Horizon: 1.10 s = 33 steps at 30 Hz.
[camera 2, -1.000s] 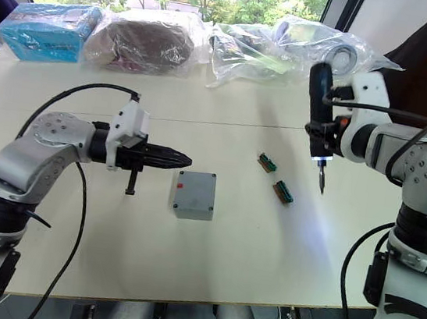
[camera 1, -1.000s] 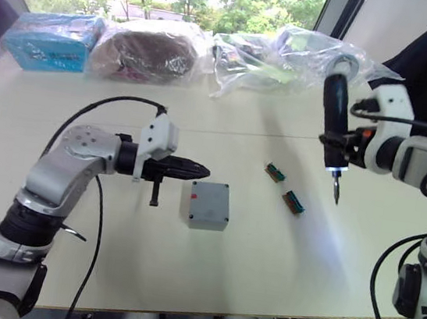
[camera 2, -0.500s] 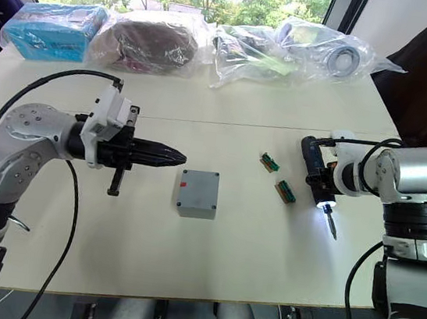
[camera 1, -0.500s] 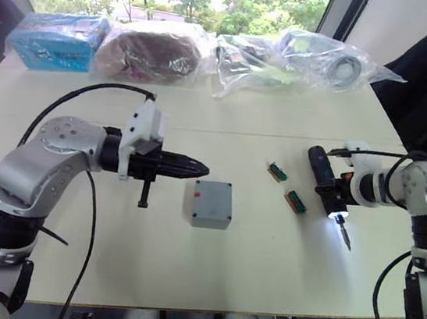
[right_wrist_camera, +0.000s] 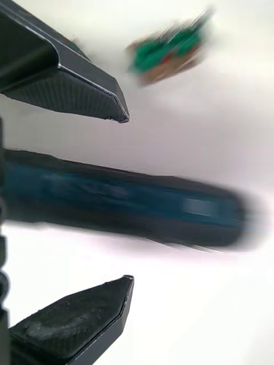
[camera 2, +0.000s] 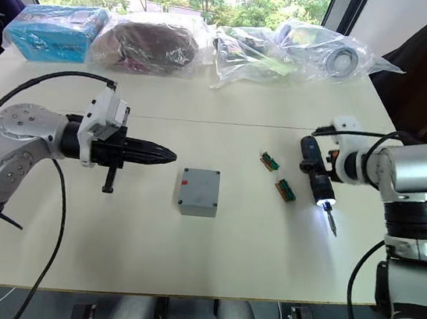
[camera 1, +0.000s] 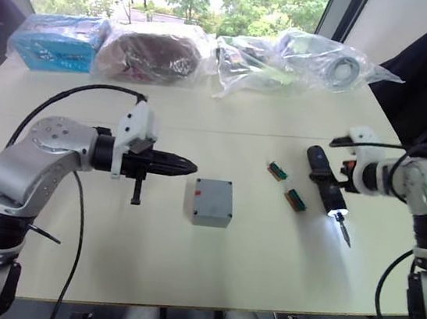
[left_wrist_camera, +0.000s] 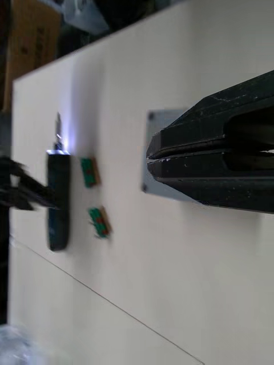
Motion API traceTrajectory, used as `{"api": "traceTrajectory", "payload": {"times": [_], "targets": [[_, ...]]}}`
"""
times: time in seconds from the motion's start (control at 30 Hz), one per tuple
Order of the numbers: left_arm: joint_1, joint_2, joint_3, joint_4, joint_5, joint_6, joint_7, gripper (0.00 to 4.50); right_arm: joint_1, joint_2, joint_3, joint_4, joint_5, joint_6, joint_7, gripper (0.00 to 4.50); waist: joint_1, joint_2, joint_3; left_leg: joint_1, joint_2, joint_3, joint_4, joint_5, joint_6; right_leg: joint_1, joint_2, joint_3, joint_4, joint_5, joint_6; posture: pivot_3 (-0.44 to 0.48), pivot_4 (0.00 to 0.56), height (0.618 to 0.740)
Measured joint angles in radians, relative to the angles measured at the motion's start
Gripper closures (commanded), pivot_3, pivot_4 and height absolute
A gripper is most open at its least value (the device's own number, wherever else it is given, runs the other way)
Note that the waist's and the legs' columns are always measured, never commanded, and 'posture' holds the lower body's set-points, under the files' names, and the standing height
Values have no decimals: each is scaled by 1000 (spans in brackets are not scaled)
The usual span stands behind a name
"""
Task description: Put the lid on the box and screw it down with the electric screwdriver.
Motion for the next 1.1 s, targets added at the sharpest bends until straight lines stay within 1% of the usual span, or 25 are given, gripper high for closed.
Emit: {"api": "traceTrajectory", "payload": {"times": [0.03, 0.07, 0.13, 0.17, 0.2, 0.23, 0.3, 0.33, 0.4, 0.47, 0.57, 0.67, 0.77, 0.93, 1.1], "targets": [[17, 0, -6, 15, 19, -18, -4, 4500, 7, 0, -4, -57, 6, -30, 21, 486, 0, 0, 0, 0, 0, 0, -1, 0, 0, 0, 0, 0, 0, 0, 0, 0, 150, 740], [27, 0, -13, 27, 30, -32, -6, 4500, 22, 5, -15, -101, 16, -50, 34, 611, 0, 0, 0, 0, 0, 0, -2, 0, 0, 0, 0, 0, 0, 0, 0, 0, 150, 740], [51, -1, -42, 63, 74, -70, -14, 4500, 74, 46, -41, -226, 59, -83, 67, 1354, 3, 0, 0, 0, 0, -1, -3, 0, 0, 0, 0, -1, 0, 0, 0, 0, 150, 740], [61, -6, -54, 80, 94, -84, -16, 4500, 102, 67, -41, -277, 81, -87, 78, 1646, 4, -1, 0, 0, 0, -1, -3, 0, 0, -1, 0, 0, 0, 0, 0, 0, 150, 740], [64, -11, -74, 101, 111, -101, -17, 4500, 135, 86, -38, -323, 98, -90, 83, 2039, 5, -1, 0, 0, 0, -1, -3, 0, 0, -1, 0, -1, 0, 0, 0, 0, 150, 740], [68, -17, -84, 114, 123, -111, -17, 4500, 160, 103, -38, -353, 106, -92, 81, 2330, 8, -1, 0, 0, -1, -1, -3, 0, 0, 0, -1, -1, 0, 0, 0, 0, 150, 740], [72, -36, -103, 143, 144, -130, -16, 4500, 210, 140, -30, -400, 109, -103, 68, 3211, 10, -1, 0, -1, -1, -1, -1, 0, 0, 0, -1, -1, 0, 0, 0, 0, 150, 740], [74, -45, -117, 155, 157, -142, -15, 4500, 239, 154, -22, -422, 107, -116, 62, 3531, 10, -1, 0, -1, -1, -1, 0, 0, 0, 0, -1, -1, 0, 0, 0, 0, 150, 740], [79, -63, -141, 180, 182, -163, -15, 4500, 297, 180, 13, -451, 100, -142, 51, 4447, 7, -1, -1, -1, -1, -1, 3, 0, 0, 1, -1, 0, 0, 0, 0, 0, 150, 740], [83, -82, -166, 200, 209, -184, -18, 4500, 347, 206, 54, -471, 91, -162, 42, 4483, 6, -1, -1, -1, -1, -1, 5, 0, 0, 1, -1, 0, 2, 0, 0, 0, 150, 740], [74, -109, -194, 224, 230, -196, -21, 4500, 370, 226, 94, -488, 87, -167, 38, 4483, 4, -1, 0, 0, -1, 0, 8, 0, 0, 2, -1, 0, 6, 0, -1, 0, 150, 740], [50, -139, -210, 252, 254, -214, -23, 4500, 371, 236, 124, -500, 82, -164, 37, 4483, 4, -1, -1, 1, -1, -1, 10, 0, 0, 2, -1, 0, 12, 0, -1, 0, 150, 740], [3, -172, -226, 303, 283, -235, -27, 4500, 369, 272, 142, -498, 80, -137, 32, 4483, 4, -2, -1, 3, -1, -2, 11, 0, 0, 2, 1, 0, 15, 0, -2, 0, 150, 740], [-63, -226, -235, 419, 338, -280, -18, 4500, 361, 284, 160, -497, 88, -73, 39, 4483, 4, -2, -1, 3, -1, -2, 11, 1, -1, 2, 0, 0, 16, 1, -3, 0, 150, 740], [-122, -277, -234, 490, 375, -332, 5, 4500, 360, 311, 174, -503, 125, -26, 56, 4483, 3, -2, -1, 3, -1, -2, 10, 1, 0, 2, 1, 0, 15, 1, -2, 0, 150, 740]]}}
